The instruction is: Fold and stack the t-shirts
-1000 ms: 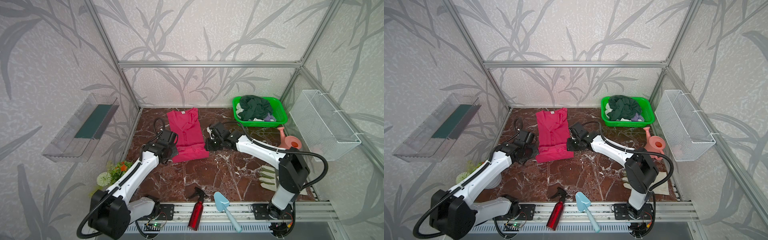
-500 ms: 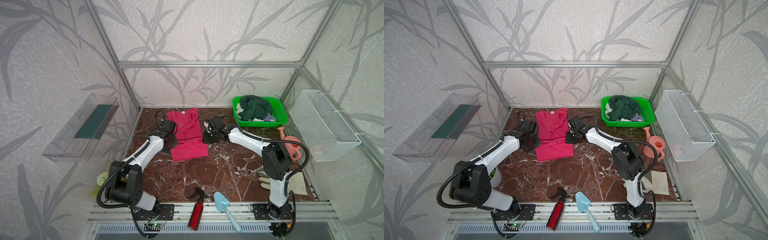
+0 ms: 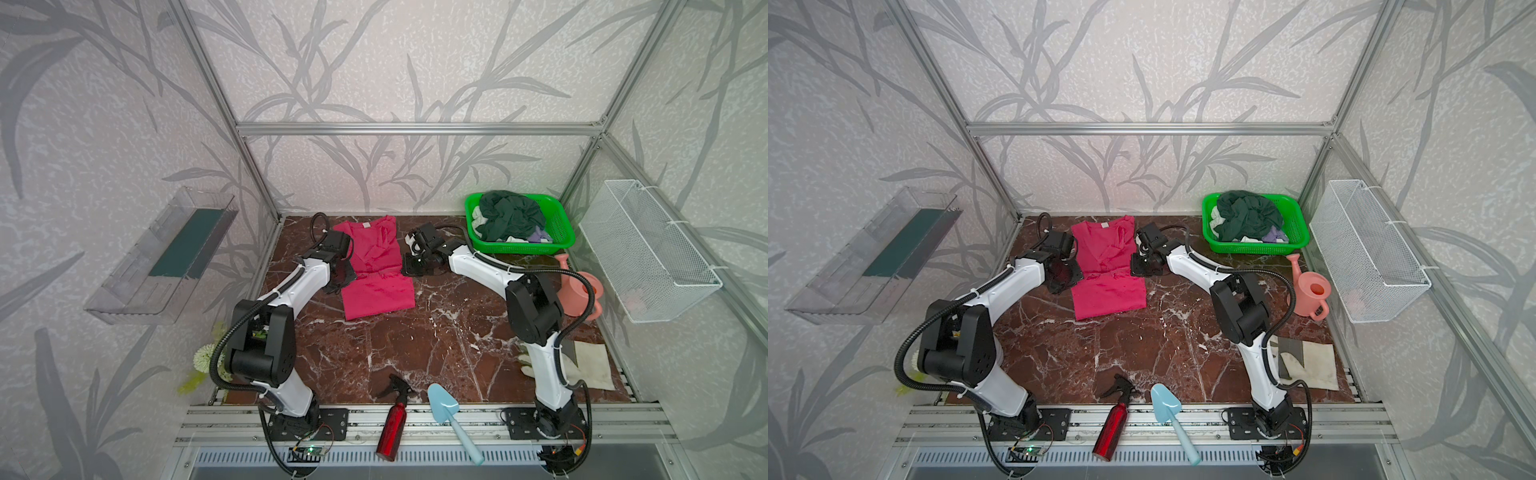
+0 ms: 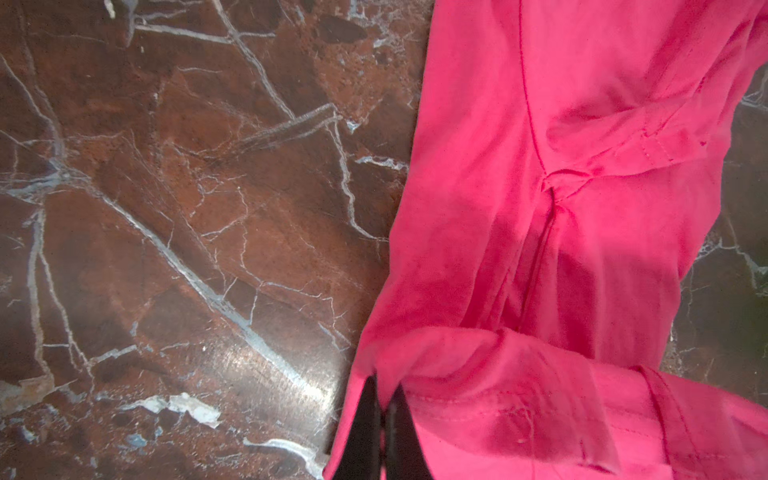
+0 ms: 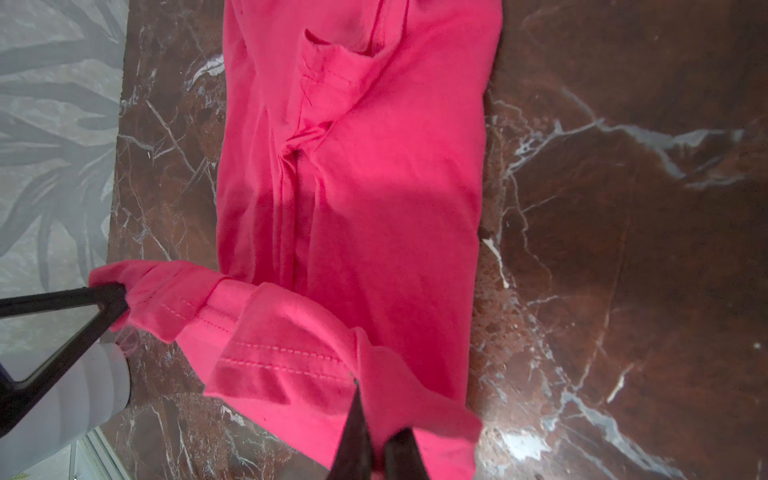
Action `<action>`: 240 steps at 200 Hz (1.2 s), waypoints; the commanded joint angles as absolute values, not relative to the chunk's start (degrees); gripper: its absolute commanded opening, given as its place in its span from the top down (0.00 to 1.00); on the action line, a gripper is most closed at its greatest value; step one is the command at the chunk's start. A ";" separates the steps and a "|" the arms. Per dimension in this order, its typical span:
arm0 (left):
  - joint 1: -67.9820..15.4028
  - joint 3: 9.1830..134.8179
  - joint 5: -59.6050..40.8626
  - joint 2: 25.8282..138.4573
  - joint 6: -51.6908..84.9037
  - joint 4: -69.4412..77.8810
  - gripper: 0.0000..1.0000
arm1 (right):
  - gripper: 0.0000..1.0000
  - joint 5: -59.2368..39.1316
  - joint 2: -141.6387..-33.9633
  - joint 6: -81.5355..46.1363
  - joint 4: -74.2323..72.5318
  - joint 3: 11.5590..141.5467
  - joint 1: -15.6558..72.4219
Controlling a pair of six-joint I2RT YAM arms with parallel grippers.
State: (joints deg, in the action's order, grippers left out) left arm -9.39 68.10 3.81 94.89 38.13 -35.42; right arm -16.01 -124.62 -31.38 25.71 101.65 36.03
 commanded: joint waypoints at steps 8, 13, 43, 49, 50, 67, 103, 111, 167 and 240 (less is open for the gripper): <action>-8.14 70.54 3.87 96.84 37.97 -35.46 1.00 | 1.00 -17.01 -127.10 -30.15 27.99 105.86 35.27; -8.02 70.75 3.91 97.01 37.97 -35.42 1.00 | 1.00 -17.05 -127.53 -30.02 28.20 106.52 35.23; -6.96 73.47 2.90 99.44 37.71 -35.44 1.00 | 1.00 -16.87 -130.57 -29.36 30.25 111.10 34.77; -6.71 74.18 2.73 100.09 37.71 -35.76 1.00 | 1.00 -16.92 -131.12 -29.21 30.61 111.99 34.67; -6.74 74.27 2.68 100.19 37.66 -35.77 1.00 | 1.00 -16.94 -131.21 -29.19 30.69 112.11 34.70; -6.30 75.27 2.38 101.32 37.62 -35.78 1.00 | 1.00 -16.72 -132.87 -28.80 31.61 114.33 34.55; -5.68 77.61 0.74 105.38 37.35 -35.94 1.00 | 1.00 -16.32 -136.74 -28.61 33.60 118.25 34.29; -5.62 77.89 0.38 106.17 37.44 -35.86 1.00 | 1.00 -16.45 -137.70 -28.57 33.90 119.17 34.27; -5.12 80.56 -0.64 108.53 34.72 -31.62 0.92 | 0.96 -16.43 -140.32 -27.01 33.49 123.52 33.92; -7.89 71.14 -1.37 98.68 33.66 -28.20 0.74 | 0.56 -13.76 -122.09 -29.25 23.64 98.00 35.79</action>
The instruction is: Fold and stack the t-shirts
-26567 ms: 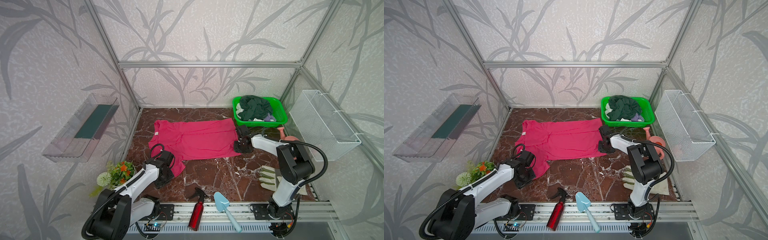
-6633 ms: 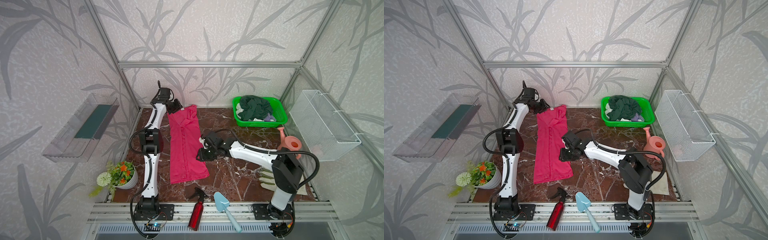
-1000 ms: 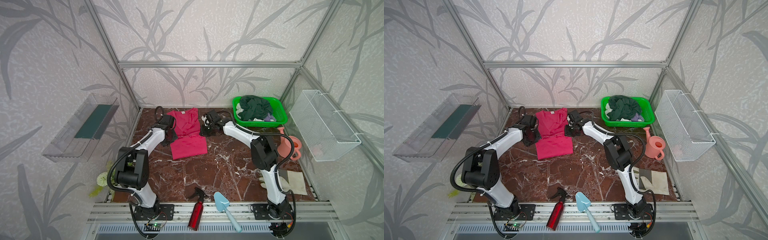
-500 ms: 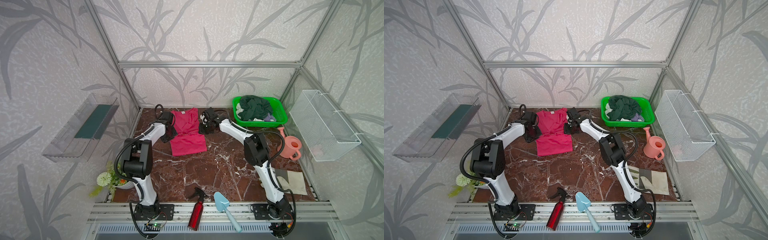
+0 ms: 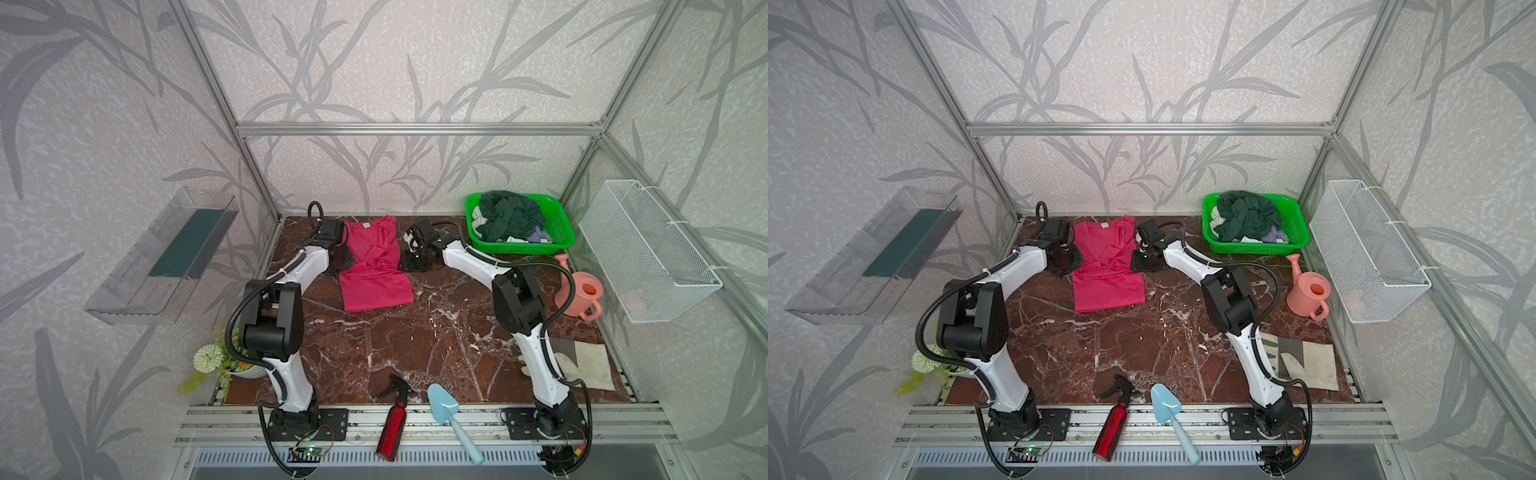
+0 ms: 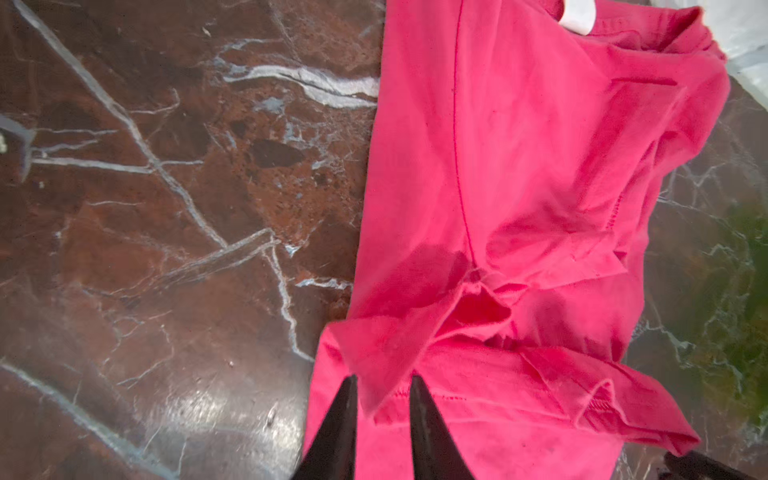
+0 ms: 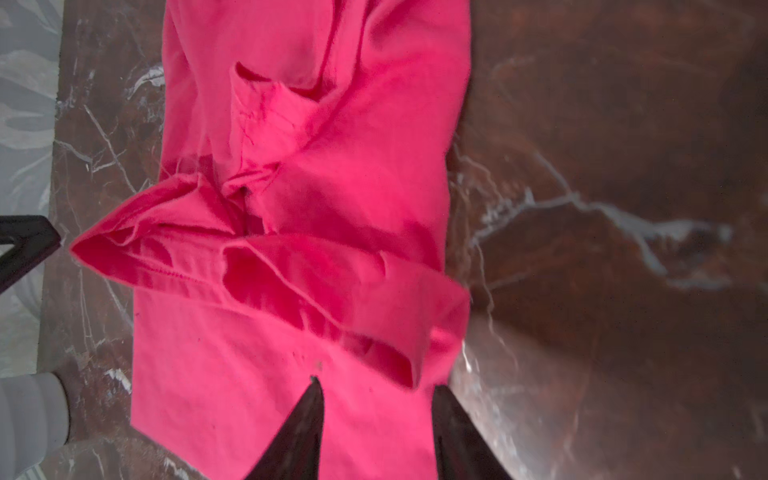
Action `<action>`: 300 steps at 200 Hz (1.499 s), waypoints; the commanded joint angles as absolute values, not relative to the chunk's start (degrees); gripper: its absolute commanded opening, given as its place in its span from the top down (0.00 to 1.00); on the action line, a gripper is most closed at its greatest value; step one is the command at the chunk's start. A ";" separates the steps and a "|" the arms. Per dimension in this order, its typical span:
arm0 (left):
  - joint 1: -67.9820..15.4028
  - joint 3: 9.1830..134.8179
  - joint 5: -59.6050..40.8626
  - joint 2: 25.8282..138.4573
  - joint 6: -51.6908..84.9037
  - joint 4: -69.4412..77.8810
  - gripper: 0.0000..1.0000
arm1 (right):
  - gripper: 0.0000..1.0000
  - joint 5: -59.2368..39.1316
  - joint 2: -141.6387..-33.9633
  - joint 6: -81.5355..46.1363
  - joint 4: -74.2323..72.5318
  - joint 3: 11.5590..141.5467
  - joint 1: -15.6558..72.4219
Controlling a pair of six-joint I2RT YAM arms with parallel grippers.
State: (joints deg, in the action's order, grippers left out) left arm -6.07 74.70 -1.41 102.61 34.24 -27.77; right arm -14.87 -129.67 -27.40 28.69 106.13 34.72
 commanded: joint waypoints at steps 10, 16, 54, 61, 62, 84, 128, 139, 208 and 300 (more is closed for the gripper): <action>-9.40 69.25 -0.42 97.76 33.85 -28.23 0.73 | 0.60 -13.80 -120.85 -29.78 22.75 94.87 36.48; -10.32 68.02 -0.30 97.25 33.84 -27.77 0.73 | 0.64 -13.63 -120.43 -30.03 22.34 93.53 36.96; -14.70 66.29 -1.07 100.28 34.63 -25.93 0.74 | 0.85 -14.15 -122.66 -31.64 21.00 92.04 39.74; -15.05 67.05 -1.35 101.71 34.68 -25.86 0.74 | 0.88 -14.08 -123.52 -31.77 21.29 92.91 40.14; -15.08 67.14 -1.38 101.88 34.66 -25.85 0.74 | 0.88 -14.07 -123.64 -31.79 21.41 93.00 40.20; -15.75 69.96 -1.40 105.23 34.29 -25.55 0.75 | 0.93 -12.84 -125.47 -32.24 23.09 95.00 41.54; -16.26 76.40 -2.02 112.15 34.04 -27.24 0.75 | 0.93 -12.42 -126.12 -34.28 22.83 92.19 42.20; -16.26 77.16 -1.35 113.51 34.02 -27.59 0.75 | 0.93 -12.58 -126.60 -34.28 23.64 92.21 42.19; -13.79 87.99 4.30 120.27 31.65 -27.77 0.76 | 0.94 -12.63 -125.99 -34.61 23.40 89.38 42.19; -8.88 83.77 1.93 109.93 31.97 -25.84 0.76 | 0.92 -11.14 -122.29 -32.33 24.31 93.09 42.02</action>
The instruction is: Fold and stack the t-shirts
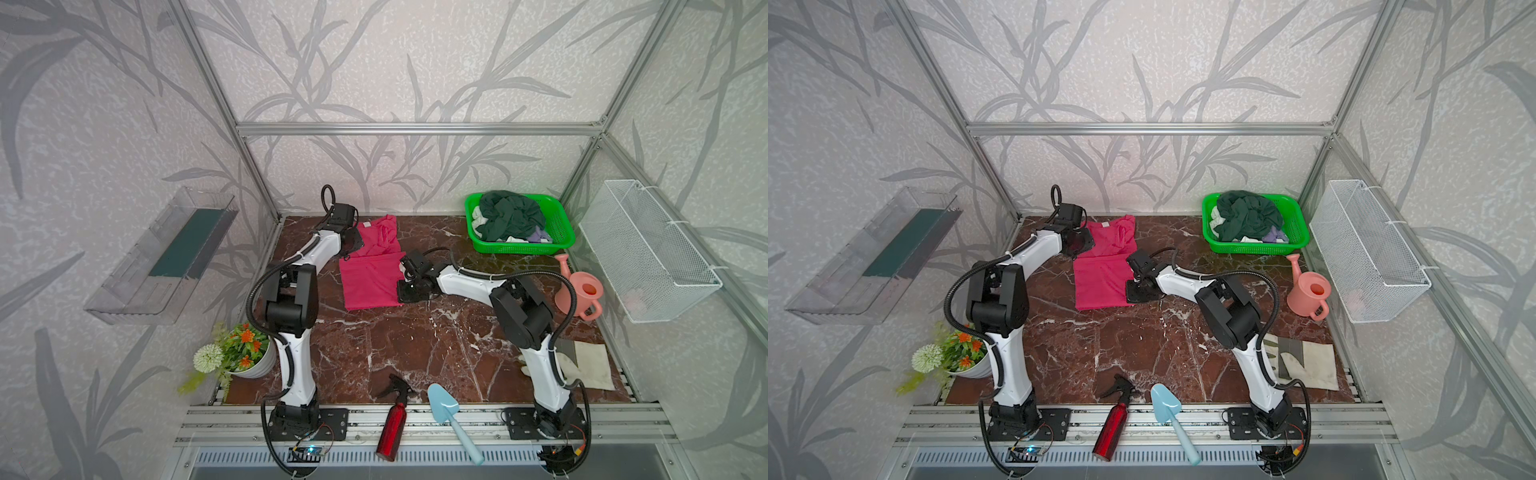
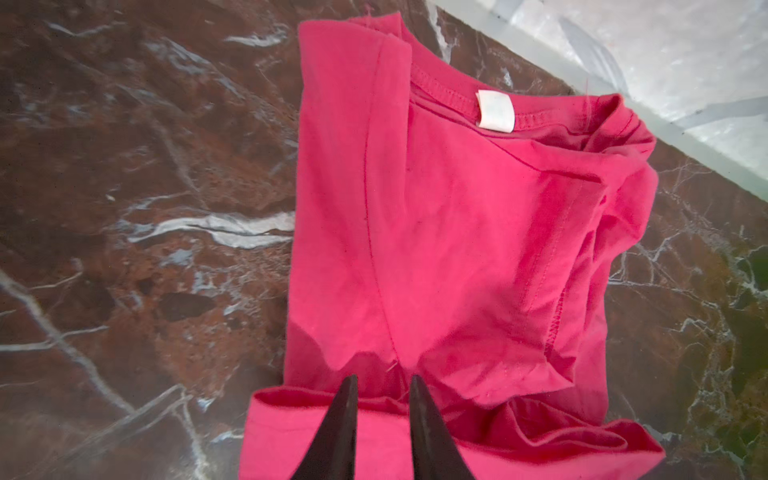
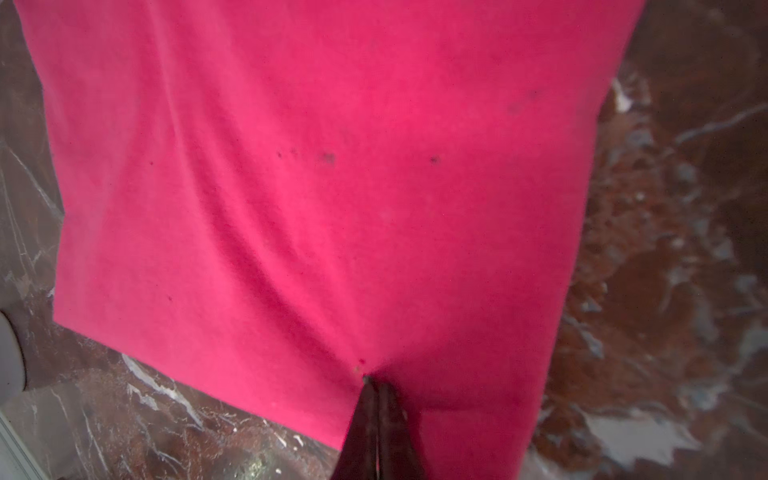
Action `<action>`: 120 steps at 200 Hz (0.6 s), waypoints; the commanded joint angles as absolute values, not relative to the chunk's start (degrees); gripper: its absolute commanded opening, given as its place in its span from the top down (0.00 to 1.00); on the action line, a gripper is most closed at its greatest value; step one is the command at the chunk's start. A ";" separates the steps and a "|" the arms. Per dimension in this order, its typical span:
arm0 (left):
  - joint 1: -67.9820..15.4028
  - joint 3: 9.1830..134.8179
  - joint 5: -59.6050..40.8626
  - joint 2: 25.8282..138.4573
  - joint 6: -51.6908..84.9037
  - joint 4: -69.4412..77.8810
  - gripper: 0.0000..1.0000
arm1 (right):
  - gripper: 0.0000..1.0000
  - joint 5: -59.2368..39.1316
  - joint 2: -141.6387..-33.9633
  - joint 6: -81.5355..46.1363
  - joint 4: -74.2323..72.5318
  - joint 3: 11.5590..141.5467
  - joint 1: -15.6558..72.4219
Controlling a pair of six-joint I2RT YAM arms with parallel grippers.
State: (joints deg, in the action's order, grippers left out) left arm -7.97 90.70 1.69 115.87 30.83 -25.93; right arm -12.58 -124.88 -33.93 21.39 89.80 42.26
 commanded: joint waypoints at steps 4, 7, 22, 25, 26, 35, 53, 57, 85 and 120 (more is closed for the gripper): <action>-8.88 82.41 2.02 109.33 32.17 -25.47 0.76 | 0.92 -11.05 -122.49 -32.11 24.83 94.05 41.95; -8.87 81.60 2.21 109.04 32.38 -25.22 0.76 | 0.92 -10.95 -122.70 -31.82 25.27 94.89 41.90; -8.47 78.68 2.68 108.67 32.59 -24.26 0.76 | 0.92 -11.02 -124.62 -30.59 27.46 99.75 41.42; -8.38 78.33 2.63 108.81 32.62 -23.99 0.76 | 0.92 -11.01 -125.00 -30.40 27.84 100.73 41.32; -8.32 78.23 2.59 108.85 32.66 -23.95 0.76 | 0.92 -11.00 -125.17 -30.32 28.07 100.90 41.32; -7.86 77.35 2.19 109.33 32.71 -23.09 0.76 | 0.92 -11.07 -126.83 -29.66 29.29 104.22 40.91; -6.95 76.99 2.04 110.41 32.66 -21.28 0.76 | 0.92 -10.84 -130.09 -28.46 30.92 110.16 39.88; -6.65 77.16 1.94 110.86 32.63 -21.07 0.76 | 0.92 -10.77 -131.01 -28.33 31.04 111.34 39.62; -4.76 80.79 0.89 115.26 32.61 -21.54 0.76 | 0.91 -10.56 -137.10 -27.86 29.92 119.04 37.74; -3.49 86.34 -0.20 121.02 32.97 -24.64 0.76 | 0.91 -12.15 -147.71 -28.41 33.39 133.05 35.88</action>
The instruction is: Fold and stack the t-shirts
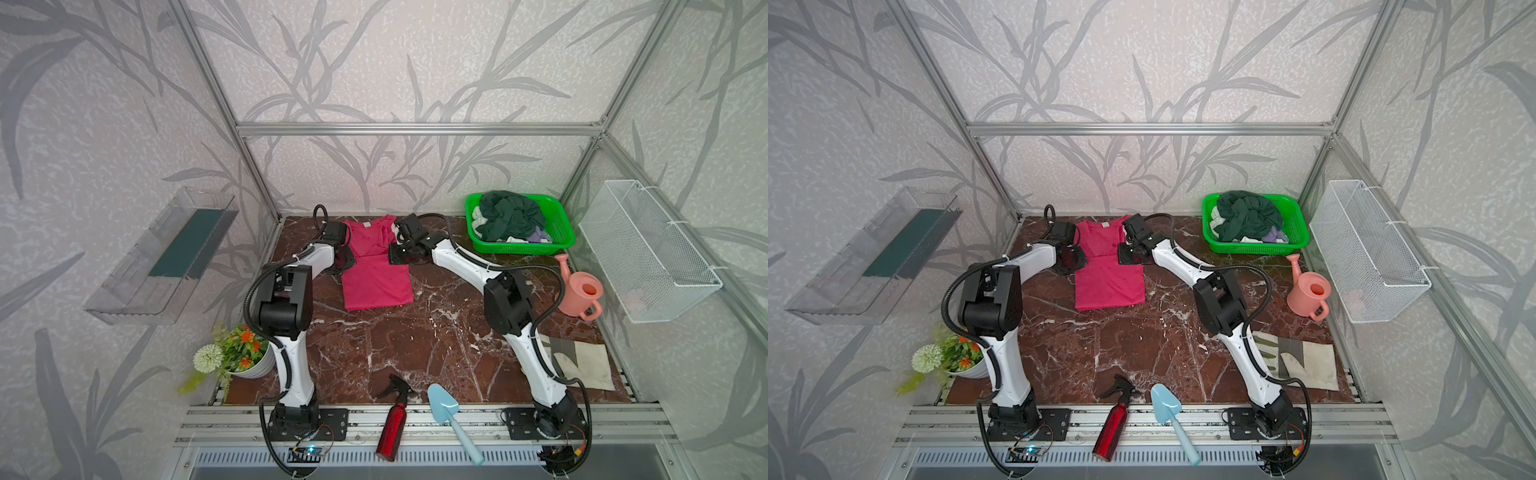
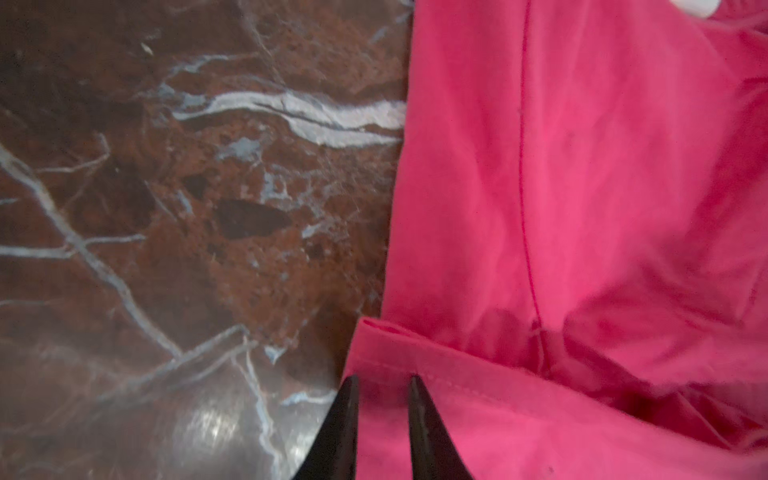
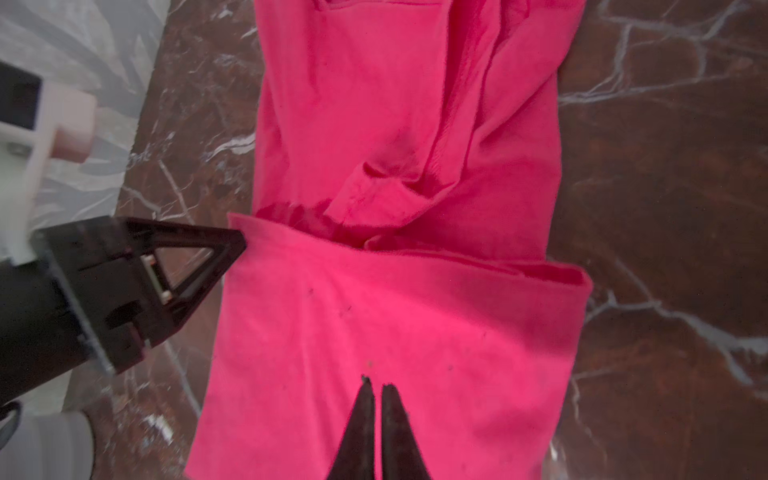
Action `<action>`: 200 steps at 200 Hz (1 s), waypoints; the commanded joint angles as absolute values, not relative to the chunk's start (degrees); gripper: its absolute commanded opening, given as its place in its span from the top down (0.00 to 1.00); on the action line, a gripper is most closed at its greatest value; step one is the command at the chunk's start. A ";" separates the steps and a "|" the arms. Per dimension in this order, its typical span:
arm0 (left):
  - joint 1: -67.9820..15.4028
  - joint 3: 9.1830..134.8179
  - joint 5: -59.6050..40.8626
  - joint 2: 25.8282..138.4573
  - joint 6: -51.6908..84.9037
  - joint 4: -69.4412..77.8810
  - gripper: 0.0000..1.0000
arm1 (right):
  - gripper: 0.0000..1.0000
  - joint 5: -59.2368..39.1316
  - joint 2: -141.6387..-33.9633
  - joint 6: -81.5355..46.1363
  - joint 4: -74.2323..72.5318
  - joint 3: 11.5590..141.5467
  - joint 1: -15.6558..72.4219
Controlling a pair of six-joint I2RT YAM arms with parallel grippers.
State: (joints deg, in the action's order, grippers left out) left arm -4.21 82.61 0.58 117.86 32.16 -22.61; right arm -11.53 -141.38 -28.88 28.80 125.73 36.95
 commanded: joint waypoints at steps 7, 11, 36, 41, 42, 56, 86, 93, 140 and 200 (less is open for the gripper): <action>-3.45 86.99 -0.28 121.94 33.24 -25.20 0.77 | 0.91 -12.05 -149.83 -28.52 34.32 135.96 35.71; -3.42 87.10 -0.48 122.43 33.43 -25.22 0.77 | 0.92 -12.06 -150.98 -28.48 34.74 137.50 35.61; -3.38 86.54 -1.48 123.42 34.19 -25.01 0.77 | 0.91 -12.27 -157.68 -29.24 39.14 146.68 35.03; -3.37 86.42 -1.54 123.27 34.25 -24.97 0.77 | 0.91 -12.24 -158.63 -29.42 39.98 147.95 34.94; -3.40 86.41 -1.56 123.24 34.22 -24.96 0.77 | 0.91 -12.18 -158.81 -29.47 40.12 148.20 34.87; -3.33 85.71 -1.49 122.03 34.11 -24.79 0.77 | 0.91 -12.80 -160.47 -29.62 41.40 150.03 34.40; -3.43 82.58 -0.12 115.00 33.51 -24.38 0.77 | 0.92 -12.22 -157.33 -27.58 42.53 148.89 33.62; -3.50 80.92 0.57 112.37 33.81 -24.18 0.77 | 0.92 -11.81 -155.43 -26.79 42.34 147.37 33.62; -7.92 66.46 -1.74 94.45 36.79 -27.67 0.77 | 0.91 -12.17 -135.26 -26.48 36.09 123.84 35.08; -13.80 51.52 -7.24 87.78 39.67 -25.07 0.78 | 0.90 -18.08 -121.79 -33.07 20.52 94.98 37.84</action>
State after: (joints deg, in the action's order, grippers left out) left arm -13.96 55.18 -5.37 87.35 37.98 -25.65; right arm -15.46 -121.27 -30.35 26.68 100.42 36.64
